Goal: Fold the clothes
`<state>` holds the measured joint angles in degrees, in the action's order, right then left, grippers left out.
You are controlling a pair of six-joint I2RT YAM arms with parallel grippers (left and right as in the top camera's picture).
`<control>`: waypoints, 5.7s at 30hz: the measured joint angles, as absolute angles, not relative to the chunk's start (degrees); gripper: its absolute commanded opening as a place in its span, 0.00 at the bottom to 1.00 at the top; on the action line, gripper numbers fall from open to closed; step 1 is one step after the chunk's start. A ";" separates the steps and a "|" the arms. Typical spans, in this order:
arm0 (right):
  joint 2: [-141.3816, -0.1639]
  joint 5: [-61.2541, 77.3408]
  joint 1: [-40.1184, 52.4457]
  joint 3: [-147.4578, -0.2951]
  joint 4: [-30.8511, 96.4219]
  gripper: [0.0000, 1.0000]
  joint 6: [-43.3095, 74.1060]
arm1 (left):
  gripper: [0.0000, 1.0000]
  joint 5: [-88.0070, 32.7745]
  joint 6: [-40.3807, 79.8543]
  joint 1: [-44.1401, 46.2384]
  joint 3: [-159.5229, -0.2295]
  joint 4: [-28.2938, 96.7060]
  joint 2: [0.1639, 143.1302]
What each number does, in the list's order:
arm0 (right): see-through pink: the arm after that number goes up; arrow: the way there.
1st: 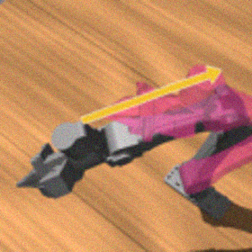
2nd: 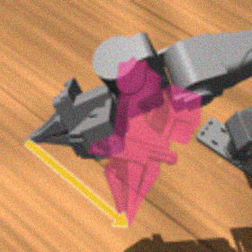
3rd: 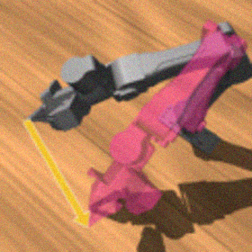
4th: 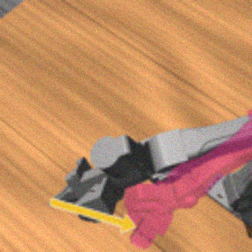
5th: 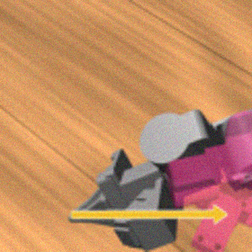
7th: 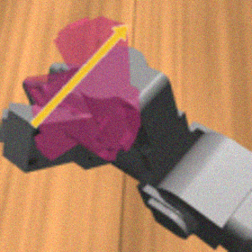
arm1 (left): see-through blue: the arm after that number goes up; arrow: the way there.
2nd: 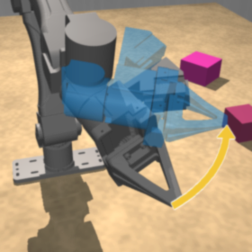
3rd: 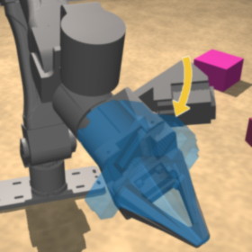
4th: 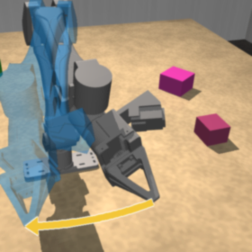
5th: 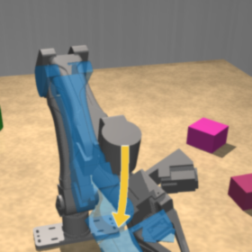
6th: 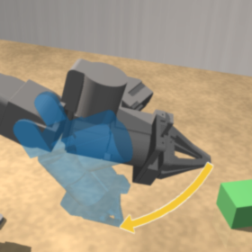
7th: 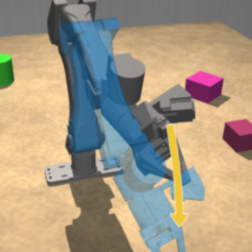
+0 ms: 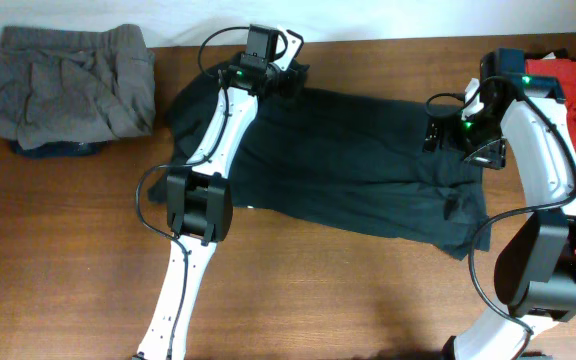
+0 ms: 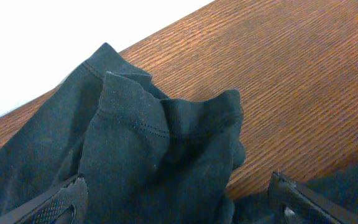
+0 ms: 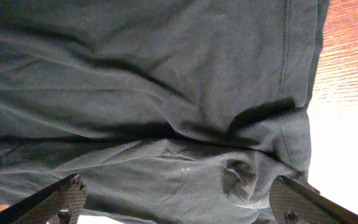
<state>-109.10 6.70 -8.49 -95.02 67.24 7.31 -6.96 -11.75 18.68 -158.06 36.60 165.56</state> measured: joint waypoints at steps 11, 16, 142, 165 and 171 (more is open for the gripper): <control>-109.58 6.72 -8.49 -95.02 67.83 0.99 7.33 | 0.91 -7.09 -11.75 18.65 -158.08 36.58 166.82; -109.60 6.72 -8.49 -95.02 68.18 0.99 7.33 | 0.89 -7.49 -11.33 18.65 -158.06 36.40 167.39; -122.19 5.32 -13.17 -94.52 34.79 0.99 13.47 | 0.22 -11.77 0.10 18.44 -179.17 55.20 172.18; -127.61 11.90 -20.91 -94.72 24.03 0.99 6.96 | 0.22 -11.77 0.10 18.44 -179.17 56.21 172.18; -128.05 11.92 -20.91 -94.72 23.94 0.99 6.85 | 0.22 -11.77 0.10 18.44 -179.17 56.21 172.18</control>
<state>-128.05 11.92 -20.91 -94.72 23.94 6.85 -11.77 0.10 18.44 -179.17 56.21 172.18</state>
